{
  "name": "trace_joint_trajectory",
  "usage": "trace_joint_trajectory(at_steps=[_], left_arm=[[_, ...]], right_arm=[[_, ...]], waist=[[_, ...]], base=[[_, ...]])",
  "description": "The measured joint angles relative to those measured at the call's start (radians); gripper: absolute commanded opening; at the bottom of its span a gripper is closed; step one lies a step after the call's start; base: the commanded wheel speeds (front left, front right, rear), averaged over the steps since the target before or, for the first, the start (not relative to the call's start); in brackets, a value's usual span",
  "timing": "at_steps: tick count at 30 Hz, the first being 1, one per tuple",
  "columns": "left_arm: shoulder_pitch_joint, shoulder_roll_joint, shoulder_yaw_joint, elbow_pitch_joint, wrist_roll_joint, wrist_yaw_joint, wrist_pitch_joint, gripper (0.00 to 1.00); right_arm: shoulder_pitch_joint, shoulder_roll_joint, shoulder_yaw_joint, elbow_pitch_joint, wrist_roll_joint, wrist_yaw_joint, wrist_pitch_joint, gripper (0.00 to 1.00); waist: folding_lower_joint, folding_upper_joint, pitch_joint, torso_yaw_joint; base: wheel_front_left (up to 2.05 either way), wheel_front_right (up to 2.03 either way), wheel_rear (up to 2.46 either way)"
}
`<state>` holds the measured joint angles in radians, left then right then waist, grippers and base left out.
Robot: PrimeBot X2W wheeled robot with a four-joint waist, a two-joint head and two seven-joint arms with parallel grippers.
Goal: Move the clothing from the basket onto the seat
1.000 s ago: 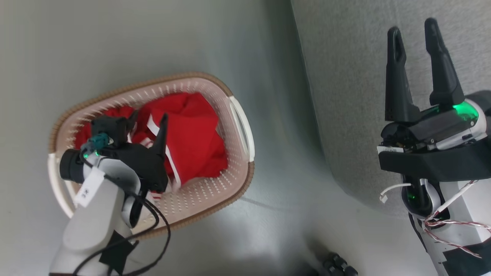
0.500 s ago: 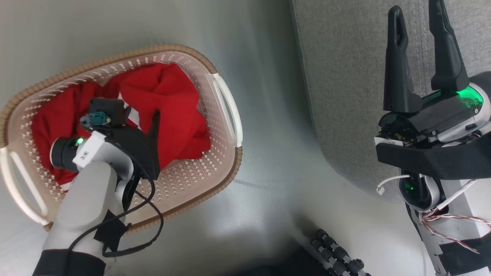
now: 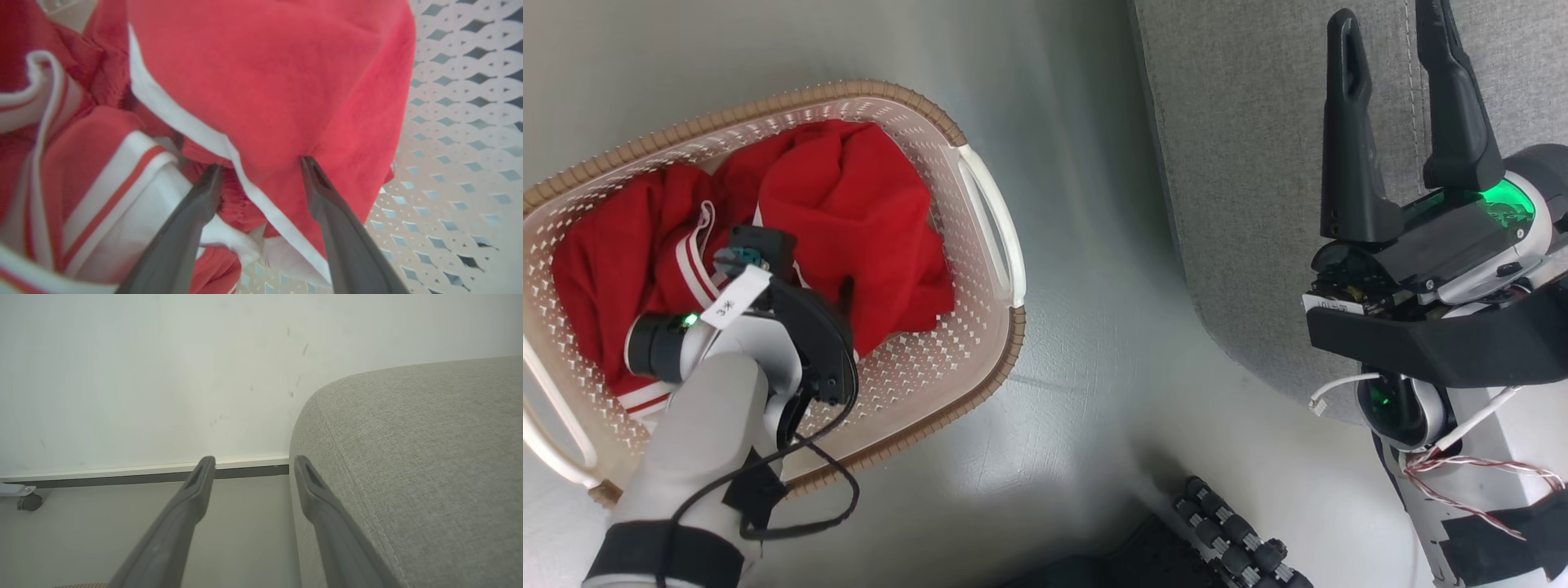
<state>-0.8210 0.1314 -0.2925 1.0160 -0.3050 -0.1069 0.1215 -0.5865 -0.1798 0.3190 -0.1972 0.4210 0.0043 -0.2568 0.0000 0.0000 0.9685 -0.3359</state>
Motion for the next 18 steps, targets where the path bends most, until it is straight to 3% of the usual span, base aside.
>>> trace_joint_trajectory(at_steps=[1, 2, 18], left_arm=[[-0.005, -0.001, -0.001, 0.002, 0.000, 0.000, 0.000, 0.20], [-0.010, -0.002, -0.001, 0.005, -0.002, -0.001, 0.000, 0.00], [-0.030, -0.045, 0.013, 0.070, -0.073, -0.017, -0.086, 0.00]], right_arm=[[0.000, 0.001, -0.001, 0.001, 0.000, 0.005, 0.000, 1.00], [0.000, 0.002, -0.001, 0.003, -0.001, 0.005, 0.000, 1.00], [-0.020, 0.021, -0.039, 0.092, -0.032, 0.040, 0.000, 1.00]], waist=[[0.0000, 0.0000, 0.001, 0.000], [0.0000, 0.0000, 0.001, 0.000], [0.0000, 0.0000, -0.086, 0.025]], base=[[0.00, 0.00, 0.00], [0.00, 0.00, 0.00], [0.00, 0.00, 0.00]])
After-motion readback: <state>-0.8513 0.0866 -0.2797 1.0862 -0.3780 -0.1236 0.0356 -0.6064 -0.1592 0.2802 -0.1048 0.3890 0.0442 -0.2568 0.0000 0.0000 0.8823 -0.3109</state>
